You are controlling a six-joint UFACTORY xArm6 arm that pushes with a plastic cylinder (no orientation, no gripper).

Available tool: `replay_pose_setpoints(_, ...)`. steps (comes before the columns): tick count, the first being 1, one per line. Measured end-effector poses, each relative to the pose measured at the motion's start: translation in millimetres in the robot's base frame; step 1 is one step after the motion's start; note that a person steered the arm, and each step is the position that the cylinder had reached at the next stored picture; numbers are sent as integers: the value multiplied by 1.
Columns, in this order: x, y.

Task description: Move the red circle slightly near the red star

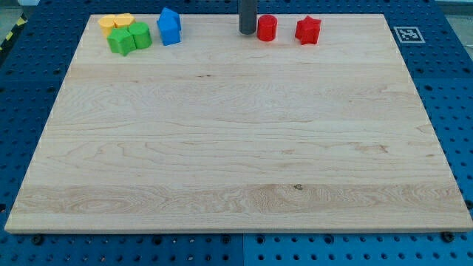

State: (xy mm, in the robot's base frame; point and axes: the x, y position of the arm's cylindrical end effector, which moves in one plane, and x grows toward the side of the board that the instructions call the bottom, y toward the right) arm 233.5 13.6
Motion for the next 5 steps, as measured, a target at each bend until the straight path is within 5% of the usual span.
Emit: replay_pose_setpoints(5,-6,33)
